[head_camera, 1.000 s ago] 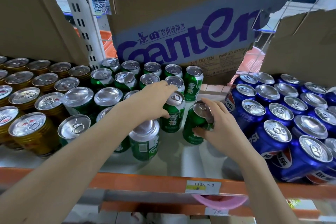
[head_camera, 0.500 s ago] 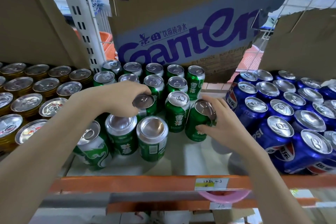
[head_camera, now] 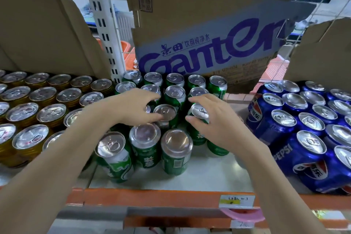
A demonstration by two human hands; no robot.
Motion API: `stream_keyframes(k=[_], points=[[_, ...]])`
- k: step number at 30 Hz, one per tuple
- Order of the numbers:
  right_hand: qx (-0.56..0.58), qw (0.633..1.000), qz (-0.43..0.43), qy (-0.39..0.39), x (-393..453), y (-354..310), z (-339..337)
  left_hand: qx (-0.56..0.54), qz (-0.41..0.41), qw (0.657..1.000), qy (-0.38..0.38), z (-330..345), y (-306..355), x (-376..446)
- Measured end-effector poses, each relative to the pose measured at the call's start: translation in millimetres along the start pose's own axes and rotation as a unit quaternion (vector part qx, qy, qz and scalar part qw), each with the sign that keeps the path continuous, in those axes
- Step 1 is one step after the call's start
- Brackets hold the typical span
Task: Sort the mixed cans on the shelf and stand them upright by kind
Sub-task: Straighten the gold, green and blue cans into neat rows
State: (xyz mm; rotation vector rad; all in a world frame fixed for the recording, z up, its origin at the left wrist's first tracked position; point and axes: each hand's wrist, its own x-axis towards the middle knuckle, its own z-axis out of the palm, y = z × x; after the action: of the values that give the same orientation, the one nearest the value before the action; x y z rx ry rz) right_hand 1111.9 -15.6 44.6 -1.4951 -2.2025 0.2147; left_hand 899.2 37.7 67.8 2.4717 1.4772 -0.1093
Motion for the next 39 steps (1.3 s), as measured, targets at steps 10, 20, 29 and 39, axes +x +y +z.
stream_keyframes(k=[10, 20, 29, 39], points=[[-0.086, 0.963, -0.026, -0.255, 62.1, -38.5, 23.9, -0.010, -0.009, 1.000, -0.026, -7.4, -49.2, -31.3], [-0.060, 0.965, -0.004, -0.255, 76.4, -33.3, 15.5, 0.034, 0.020, 0.999, -0.012, 10.0, -54.8, -5.7], [-0.065, 0.992, 0.026, -0.107, 81.4, -39.0, -26.7, -0.042, 0.029, 0.987, 0.152, -31.9, -45.6, -16.5], [-0.074, 0.983, 0.019, -0.167, 81.8, -40.6, -23.6, -0.063, 0.018, 0.988, 0.140, -28.6, -48.5, -21.2]])
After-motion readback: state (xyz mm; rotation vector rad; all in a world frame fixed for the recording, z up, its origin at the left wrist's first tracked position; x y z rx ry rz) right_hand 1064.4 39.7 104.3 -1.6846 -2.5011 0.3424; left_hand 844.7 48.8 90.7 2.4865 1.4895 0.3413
